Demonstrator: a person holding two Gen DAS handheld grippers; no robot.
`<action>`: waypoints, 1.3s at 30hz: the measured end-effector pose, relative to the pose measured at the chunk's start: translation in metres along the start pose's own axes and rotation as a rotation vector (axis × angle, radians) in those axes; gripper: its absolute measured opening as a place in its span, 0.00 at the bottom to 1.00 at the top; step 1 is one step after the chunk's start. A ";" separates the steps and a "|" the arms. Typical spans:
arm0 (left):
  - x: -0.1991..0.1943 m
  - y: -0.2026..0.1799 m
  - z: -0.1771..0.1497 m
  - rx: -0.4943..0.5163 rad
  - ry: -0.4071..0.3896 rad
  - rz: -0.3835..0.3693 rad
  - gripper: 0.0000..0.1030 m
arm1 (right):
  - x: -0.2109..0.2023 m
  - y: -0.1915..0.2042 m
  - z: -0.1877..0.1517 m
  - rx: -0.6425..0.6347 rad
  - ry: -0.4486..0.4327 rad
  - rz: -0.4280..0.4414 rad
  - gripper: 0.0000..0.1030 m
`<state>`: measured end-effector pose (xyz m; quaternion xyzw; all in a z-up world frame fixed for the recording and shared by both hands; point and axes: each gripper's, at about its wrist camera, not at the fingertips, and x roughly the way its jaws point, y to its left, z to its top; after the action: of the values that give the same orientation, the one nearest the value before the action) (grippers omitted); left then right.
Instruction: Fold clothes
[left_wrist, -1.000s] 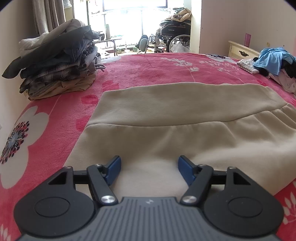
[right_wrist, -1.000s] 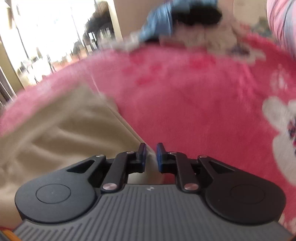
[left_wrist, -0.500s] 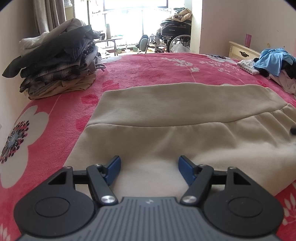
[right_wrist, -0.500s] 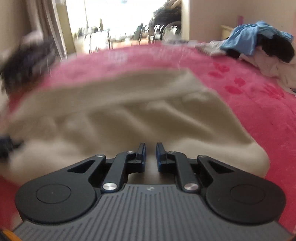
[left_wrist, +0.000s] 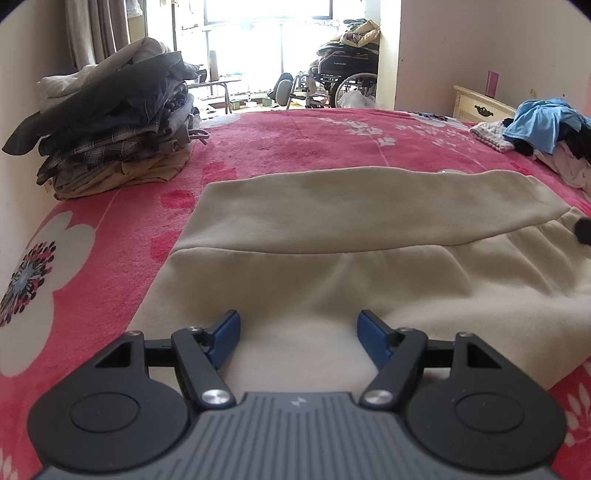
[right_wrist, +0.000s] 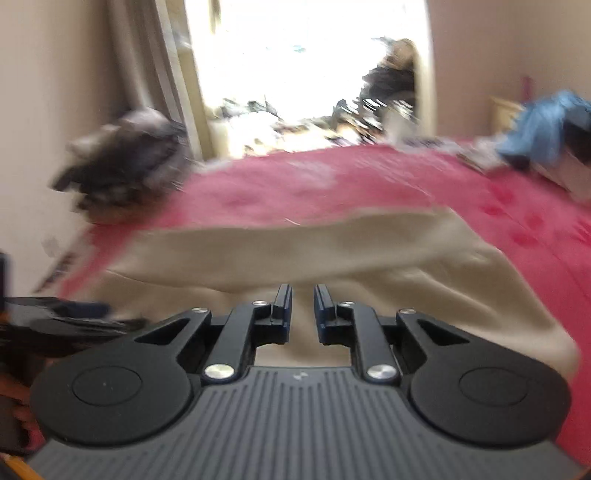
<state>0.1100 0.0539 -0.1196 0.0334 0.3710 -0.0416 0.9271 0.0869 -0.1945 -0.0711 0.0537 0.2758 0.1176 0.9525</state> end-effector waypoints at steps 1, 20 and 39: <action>0.000 0.000 0.000 0.001 -0.001 -0.001 0.70 | 0.001 0.007 -0.001 -0.015 -0.004 0.028 0.12; -0.014 -0.042 -0.005 0.151 -0.031 -0.198 0.73 | 0.048 0.006 -0.039 0.002 0.174 0.056 0.12; -0.021 -0.001 -0.003 0.056 -0.071 -0.121 0.69 | 0.048 0.004 -0.038 0.016 0.177 0.068 0.12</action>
<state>0.0924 0.0539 -0.1077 0.0351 0.3379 -0.1089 0.9342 0.1051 -0.1768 -0.1271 0.0601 0.3579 0.1518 0.9194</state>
